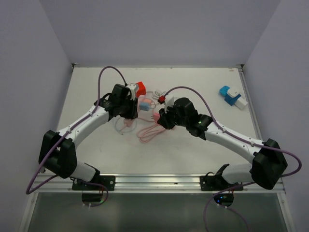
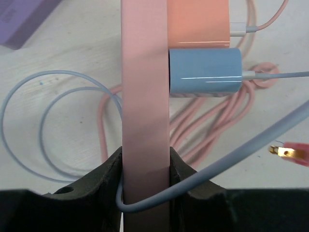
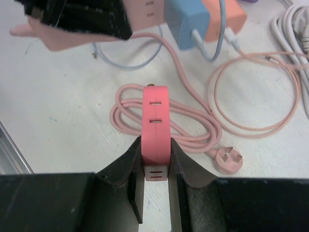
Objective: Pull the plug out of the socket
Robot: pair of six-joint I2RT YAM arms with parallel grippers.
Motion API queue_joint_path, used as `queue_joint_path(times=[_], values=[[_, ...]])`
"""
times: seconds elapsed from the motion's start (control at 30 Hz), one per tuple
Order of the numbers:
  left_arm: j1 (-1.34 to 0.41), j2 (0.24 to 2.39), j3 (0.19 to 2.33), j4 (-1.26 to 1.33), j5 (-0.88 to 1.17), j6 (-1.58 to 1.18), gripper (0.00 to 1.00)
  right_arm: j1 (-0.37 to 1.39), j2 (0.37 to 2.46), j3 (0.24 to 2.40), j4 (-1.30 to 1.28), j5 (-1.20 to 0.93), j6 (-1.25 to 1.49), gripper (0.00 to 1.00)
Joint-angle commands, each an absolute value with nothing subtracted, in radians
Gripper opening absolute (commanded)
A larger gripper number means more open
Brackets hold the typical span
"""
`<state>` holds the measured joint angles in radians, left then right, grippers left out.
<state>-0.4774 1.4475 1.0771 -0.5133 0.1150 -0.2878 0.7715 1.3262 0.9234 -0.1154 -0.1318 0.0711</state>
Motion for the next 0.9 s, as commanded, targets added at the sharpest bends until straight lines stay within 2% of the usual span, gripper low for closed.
queue_joint_path(times=[0.0, 0.27, 0.57, 0.87], values=[[-0.449, 1.459, 1.097, -0.457, 0.011, -0.295, 0.00, 0.769, 1.279, 0.907, -0.147, -0.158, 0.080, 0.00], [-0.445, 1.456, 1.080, -0.411, 0.061, -0.301, 0.00, 0.736, 1.217, 0.792, -0.146, -0.106, 0.185, 0.00], [-0.445, 1.404, 1.006, -0.334, 0.144, -0.322, 0.00, 0.430, 1.149, 0.568, -0.012, -0.213, 0.457, 0.00], [-0.445, 1.362, 0.973, -0.296, 0.169, -0.328, 0.00, 0.126, 1.207, 0.437, 0.094, -0.322, 0.598, 0.00]])
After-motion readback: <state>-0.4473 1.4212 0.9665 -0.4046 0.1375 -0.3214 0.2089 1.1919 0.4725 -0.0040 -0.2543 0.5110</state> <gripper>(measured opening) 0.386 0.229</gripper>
